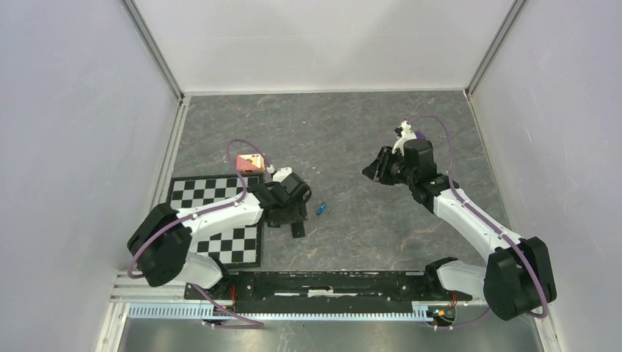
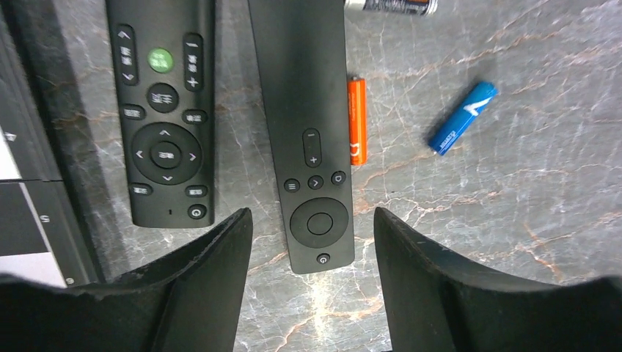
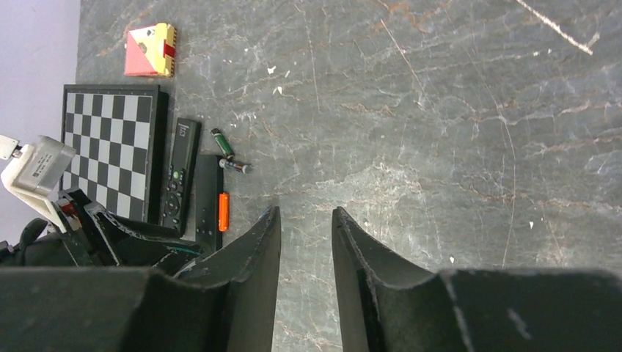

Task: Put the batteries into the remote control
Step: Pick up the remote control from the center of the board.

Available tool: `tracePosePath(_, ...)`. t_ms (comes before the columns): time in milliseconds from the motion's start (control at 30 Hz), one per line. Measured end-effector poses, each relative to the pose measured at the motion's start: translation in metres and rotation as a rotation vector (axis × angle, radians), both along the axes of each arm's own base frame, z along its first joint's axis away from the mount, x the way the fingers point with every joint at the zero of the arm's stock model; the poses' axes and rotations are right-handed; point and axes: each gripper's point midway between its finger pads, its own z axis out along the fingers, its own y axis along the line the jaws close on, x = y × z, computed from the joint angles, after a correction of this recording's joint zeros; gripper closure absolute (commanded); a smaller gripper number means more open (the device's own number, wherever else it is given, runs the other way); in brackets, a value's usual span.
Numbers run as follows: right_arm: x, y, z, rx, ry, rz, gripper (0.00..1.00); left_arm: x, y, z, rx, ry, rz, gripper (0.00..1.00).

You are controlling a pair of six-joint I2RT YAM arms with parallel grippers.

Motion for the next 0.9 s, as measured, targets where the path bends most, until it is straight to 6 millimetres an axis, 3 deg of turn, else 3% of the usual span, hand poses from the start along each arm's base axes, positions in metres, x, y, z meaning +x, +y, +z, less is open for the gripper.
tracePosePath(233, -0.01, -0.002, -0.017, 0.0, 0.049, -0.003, 0.67, -0.008, -0.005, -0.019, 0.037, 0.031, 0.018, 0.37)
tracePosePath(633, -0.024, -0.004, -0.022, 0.022, 0.067, -0.013, 0.69, -0.005, 0.0, -0.031, 0.109, 0.005, 0.036, 0.42)
tracePosePath(700, -0.026, -0.005, -0.024, 0.026, 0.073, -0.017, 0.69, -0.005, 0.0, -0.031, 0.116, 0.002, 0.033, 0.47)
tracePosePath(900, -0.028, -0.005, -0.025, 0.03, 0.082, -0.021, 0.69, -0.003, -0.002, -0.032, 0.133, -0.01, 0.027, 0.84)
